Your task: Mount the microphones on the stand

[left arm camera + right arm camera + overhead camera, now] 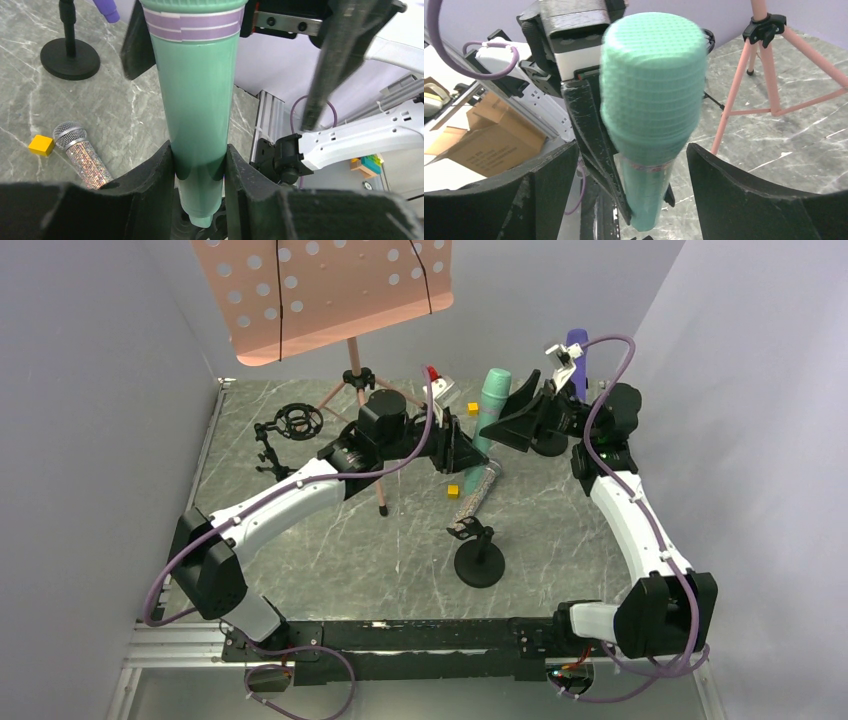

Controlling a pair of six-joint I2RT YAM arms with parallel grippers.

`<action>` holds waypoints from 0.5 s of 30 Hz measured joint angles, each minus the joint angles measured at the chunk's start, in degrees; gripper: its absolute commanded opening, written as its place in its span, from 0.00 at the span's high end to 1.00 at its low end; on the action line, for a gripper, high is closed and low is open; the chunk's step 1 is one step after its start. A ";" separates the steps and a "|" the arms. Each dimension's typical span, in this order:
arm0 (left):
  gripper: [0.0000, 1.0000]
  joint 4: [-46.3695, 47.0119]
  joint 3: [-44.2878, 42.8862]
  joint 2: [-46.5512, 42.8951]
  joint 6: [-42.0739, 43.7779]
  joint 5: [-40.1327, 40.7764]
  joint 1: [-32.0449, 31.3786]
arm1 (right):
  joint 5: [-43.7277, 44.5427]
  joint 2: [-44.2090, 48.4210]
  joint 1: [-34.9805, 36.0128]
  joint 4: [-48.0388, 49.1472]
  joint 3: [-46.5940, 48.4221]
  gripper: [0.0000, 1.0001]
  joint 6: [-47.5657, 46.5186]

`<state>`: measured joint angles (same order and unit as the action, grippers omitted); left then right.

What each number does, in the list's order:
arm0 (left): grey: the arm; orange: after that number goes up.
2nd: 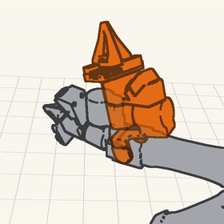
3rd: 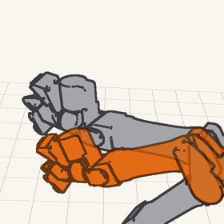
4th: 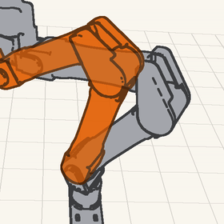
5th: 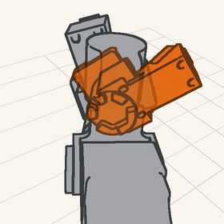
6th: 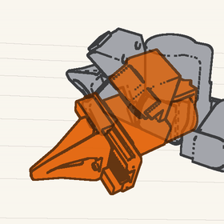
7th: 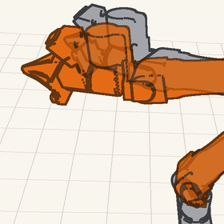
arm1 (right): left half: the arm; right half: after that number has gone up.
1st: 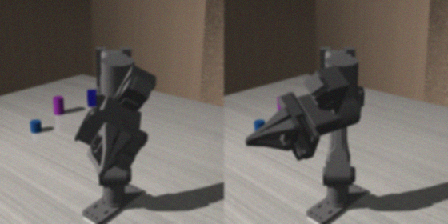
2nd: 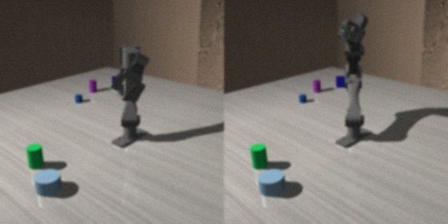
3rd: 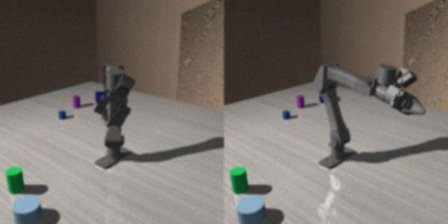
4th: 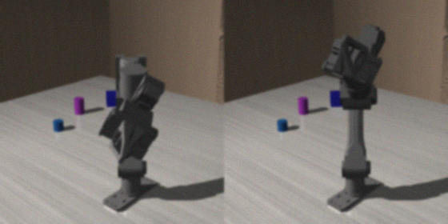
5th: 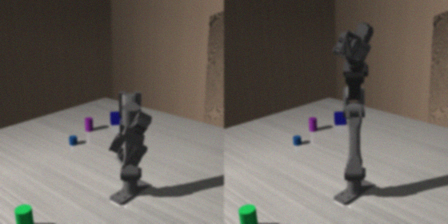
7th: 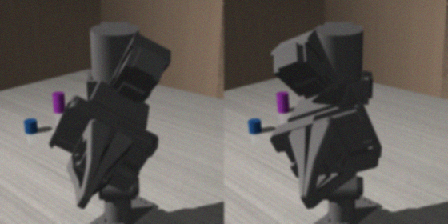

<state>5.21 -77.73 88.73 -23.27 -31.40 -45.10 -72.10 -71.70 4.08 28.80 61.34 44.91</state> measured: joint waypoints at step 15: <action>0.90 -3.32 -2.03 0.04 1.09 -3.80 0.28 | -0.59 -2.23 0.63 2.67 0.04 0.93 2.99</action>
<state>1.89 -79.77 88.77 -22.17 -35.20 -44.82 -72.69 -73.93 4.71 31.46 61.39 47.90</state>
